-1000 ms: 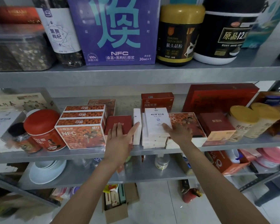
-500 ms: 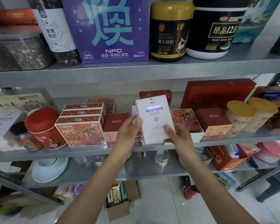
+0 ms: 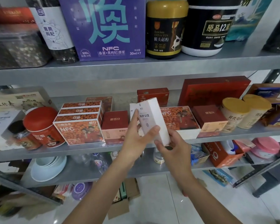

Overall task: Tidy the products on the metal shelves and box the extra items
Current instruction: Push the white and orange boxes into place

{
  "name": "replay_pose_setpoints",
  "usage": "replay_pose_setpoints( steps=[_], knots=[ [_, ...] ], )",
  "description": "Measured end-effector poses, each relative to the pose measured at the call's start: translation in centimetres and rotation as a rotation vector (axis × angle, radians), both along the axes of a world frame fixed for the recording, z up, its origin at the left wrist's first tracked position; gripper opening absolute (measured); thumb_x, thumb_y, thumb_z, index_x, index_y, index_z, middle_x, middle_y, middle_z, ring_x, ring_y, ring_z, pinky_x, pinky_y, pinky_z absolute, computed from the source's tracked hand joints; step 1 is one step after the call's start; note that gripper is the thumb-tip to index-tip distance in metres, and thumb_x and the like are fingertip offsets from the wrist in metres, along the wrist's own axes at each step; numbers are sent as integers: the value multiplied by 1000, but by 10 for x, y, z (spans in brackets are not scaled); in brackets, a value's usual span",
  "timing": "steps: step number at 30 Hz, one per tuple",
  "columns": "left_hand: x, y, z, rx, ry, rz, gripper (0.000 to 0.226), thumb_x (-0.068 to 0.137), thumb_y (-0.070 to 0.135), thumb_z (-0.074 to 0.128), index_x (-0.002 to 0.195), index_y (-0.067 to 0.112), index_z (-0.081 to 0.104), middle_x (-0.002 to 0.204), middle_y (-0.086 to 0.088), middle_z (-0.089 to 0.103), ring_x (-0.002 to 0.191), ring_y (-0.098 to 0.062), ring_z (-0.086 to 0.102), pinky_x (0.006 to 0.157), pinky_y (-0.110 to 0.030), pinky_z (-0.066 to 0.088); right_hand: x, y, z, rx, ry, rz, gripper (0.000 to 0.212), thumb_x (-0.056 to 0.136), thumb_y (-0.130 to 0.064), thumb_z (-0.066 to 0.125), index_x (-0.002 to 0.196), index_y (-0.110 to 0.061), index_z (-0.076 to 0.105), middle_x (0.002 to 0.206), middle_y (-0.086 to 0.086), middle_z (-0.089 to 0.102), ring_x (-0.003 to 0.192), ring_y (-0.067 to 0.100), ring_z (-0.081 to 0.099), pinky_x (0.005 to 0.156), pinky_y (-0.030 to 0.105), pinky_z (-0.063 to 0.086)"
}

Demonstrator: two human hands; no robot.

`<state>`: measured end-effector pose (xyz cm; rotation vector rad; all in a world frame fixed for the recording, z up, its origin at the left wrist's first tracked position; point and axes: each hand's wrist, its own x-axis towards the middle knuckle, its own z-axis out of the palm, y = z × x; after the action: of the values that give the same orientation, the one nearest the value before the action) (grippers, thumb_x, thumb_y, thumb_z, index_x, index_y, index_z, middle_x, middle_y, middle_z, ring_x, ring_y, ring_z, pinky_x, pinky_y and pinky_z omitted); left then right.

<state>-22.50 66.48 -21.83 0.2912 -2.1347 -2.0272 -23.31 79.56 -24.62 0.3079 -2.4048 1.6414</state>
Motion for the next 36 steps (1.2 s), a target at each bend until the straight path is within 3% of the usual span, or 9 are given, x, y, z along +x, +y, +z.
replay_pose_setpoints(
  steps=[5,7,11,15,20,24,29,33,36],
  knots=[
    [12,-8,7,303,61,6,61,72,32,73,130,22,56,119,3,70,114,-22,64,90,-41,57,15,0,-5,128,192,261,57,75,-20,82,128,-14,61,130,-5,60,123,5,52,102,22,42],
    [17,-14,5,405,74,10,48,80,21,65,127,16,57,119,-2,70,112,-24,65,90,-44,56,9,4,0,-73,-4,351,43,84,-17,74,126,-19,62,132,-9,55,126,4,48,103,24,42],
    [26,-22,-4,471,59,-49,49,88,17,56,136,14,50,126,-5,67,116,-25,64,93,-48,54,-14,7,6,-356,-459,290,45,88,-14,69,131,-18,55,124,-6,63,110,7,61,75,15,53],
    [29,-29,-9,472,72,-42,52,89,25,55,140,20,46,123,-2,69,114,-25,65,87,-44,57,-20,11,7,-487,-615,336,39,82,-6,74,119,-7,64,101,2,75,89,18,73,66,24,58],
    [25,-23,-14,21,81,246,46,94,25,62,138,25,50,121,10,64,107,-7,64,71,-12,53,-11,-3,10,-357,-364,82,42,72,-7,83,107,-16,61,98,0,71,85,10,69,66,22,56],
    [28,-8,-16,188,38,23,66,78,48,71,136,27,49,124,4,66,114,-11,63,87,-28,56,15,-24,4,-7,2,109,53,69,-19,86,103,-30,48,101,-6,54,89,1,55,67,14,47],
    [27,-23,-13,258,-11,-53,51,74,41,74,119,20,64,110,-1,73,100,-20,71,75,-32,58,16,-13,0,15,-180,528,79,76,-19,82,138,-38,38,129,-10,40,118,5,44,92,19,50],
    [27,-46,-25,17,-4,-53,26,82,23,73,108,21,68,107,4,74,94,-14,71,66,-23,56,-5,4,5,115,-102,372,88,83,-10,75,143,-48,22,136,-14,28,129,3,35,107,21,39],
    [25,-52,-35,-129,-10,-210,24,85,14,73,103,28,67,100,17,73,91,-4,69,69,-18,53,-21,11,9,190,-43,423,85,83,-10,75,147,-41,28,138,-15,38,127,-1,37,97,4,33]
  ],
)
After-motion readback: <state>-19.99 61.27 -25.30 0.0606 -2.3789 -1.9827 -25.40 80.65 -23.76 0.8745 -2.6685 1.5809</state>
